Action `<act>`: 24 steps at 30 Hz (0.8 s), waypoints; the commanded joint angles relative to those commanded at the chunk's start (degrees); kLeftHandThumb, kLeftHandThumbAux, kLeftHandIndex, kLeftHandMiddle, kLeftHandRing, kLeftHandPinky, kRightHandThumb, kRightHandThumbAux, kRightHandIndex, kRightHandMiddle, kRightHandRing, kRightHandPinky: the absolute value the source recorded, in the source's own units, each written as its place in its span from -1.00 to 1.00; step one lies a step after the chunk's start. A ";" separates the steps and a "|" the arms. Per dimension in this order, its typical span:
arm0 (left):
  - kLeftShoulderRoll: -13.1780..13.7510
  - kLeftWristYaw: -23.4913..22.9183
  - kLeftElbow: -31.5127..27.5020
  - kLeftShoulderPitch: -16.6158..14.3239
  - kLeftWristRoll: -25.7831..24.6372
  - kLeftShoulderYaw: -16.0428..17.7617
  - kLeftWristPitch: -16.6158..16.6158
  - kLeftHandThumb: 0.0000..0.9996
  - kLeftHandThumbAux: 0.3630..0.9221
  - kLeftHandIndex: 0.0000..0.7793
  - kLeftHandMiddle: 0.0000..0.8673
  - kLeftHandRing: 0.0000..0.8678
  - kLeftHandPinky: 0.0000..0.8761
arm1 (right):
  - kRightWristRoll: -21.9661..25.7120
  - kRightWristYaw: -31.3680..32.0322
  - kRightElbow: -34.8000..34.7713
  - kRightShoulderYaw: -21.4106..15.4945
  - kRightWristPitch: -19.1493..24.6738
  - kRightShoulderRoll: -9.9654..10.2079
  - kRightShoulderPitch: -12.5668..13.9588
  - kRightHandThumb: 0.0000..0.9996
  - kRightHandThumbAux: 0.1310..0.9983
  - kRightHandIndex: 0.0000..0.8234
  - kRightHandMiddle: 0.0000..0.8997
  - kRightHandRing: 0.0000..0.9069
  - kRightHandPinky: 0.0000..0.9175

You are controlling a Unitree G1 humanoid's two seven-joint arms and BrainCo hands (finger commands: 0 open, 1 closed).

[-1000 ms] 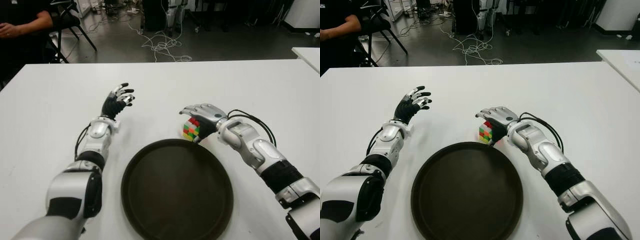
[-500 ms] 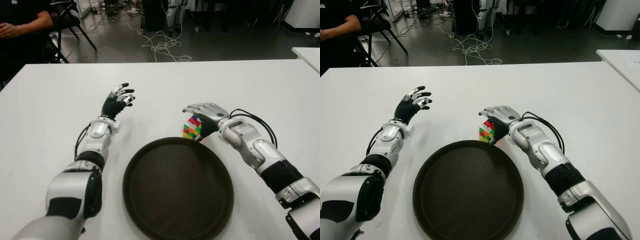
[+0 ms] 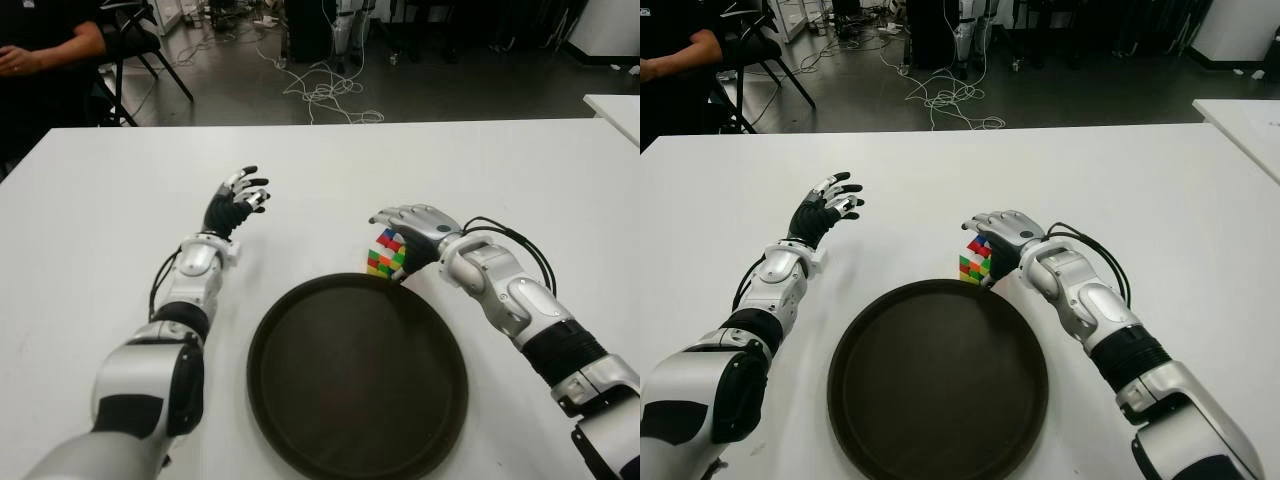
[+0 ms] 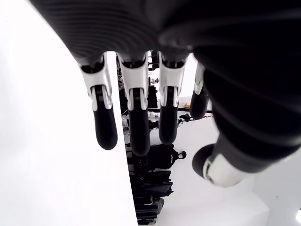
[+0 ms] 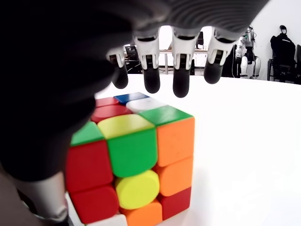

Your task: Pick up the Rubik's Cube and put it in the plate

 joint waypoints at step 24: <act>-0.04 -0.08 -0.22 0.14 0.07 -0.12 -0.74 -0.42 0.28 -0.58 -0.40 -0.33 -0.23 | 1.05 -6.25 5.62 -0.19 -7.32 -0.13 -1.10 0.29 0.43 -0.03 -0.01 -0.06 -0.03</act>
